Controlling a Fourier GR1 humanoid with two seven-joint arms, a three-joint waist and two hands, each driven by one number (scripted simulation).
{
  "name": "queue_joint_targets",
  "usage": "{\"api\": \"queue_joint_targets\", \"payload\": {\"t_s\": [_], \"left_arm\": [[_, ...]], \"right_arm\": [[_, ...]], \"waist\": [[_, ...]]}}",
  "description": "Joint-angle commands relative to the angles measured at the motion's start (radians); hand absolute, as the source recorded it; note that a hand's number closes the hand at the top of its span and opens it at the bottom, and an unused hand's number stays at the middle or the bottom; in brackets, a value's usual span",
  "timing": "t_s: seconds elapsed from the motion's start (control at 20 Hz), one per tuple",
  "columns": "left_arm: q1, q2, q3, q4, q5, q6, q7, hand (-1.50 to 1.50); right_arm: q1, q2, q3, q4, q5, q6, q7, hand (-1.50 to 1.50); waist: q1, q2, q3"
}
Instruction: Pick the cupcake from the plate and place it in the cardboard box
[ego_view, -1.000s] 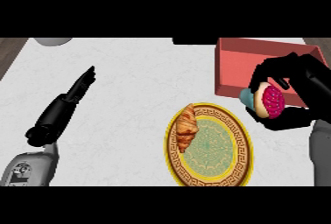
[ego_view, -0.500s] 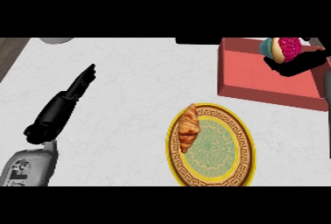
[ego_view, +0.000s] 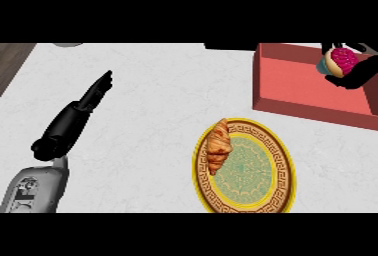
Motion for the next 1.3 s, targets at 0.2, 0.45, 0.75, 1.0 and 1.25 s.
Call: {"api": "queue_joint_targets", "payload": {"t_s": [0.2, 0.45, 0.75, 1.0, 1.25], "left_arm": [[-0.008, 0.008, 0.001, 0.008, 0.014, -0.029, -0.018, 0.0], [-0.013, -0.001, 0.011, -0.022, 0.011, -0.006, 0.032, 0.0], [-0.016, -0.002, 0.009, -0.009, 0.006, -0.004, 0.025, 0.0], [-0.001, -0.012, -0.003, -0.009, 0.004, -0.006, 0.017, 0.0], [-0.01, -0.037, -0.022, -0.023, -0.008, 0.012, 0.018, 0.0]], "right_arm": [[-0.095, -0.106, 0.101, 0.343, 0.144, -0.01, -0.164, -1.5], [-0.126, -0.107, 0.118, 0.409, 0.108, 0.025, -0.394, -1.5], [-0.171, -0.034, -0.163, 0.504, -0.213, 0.121, -0.402, -1.5], [-0.243, -0.042, -0.362, 0.659, -0.418, 0.233, -0.166, -1.5], [-0.257, -0.136, -0.46, 0.736, -0.511, 0.238, -0.025, -1.5]], "waist": [[0.023, 0.01, 0.001], [0.011, 0.001, 0.001], [0.003, -0.002, 0.006], [0.013, 0.004, 0.003], [0.026, 0.016, 0.004]]}}
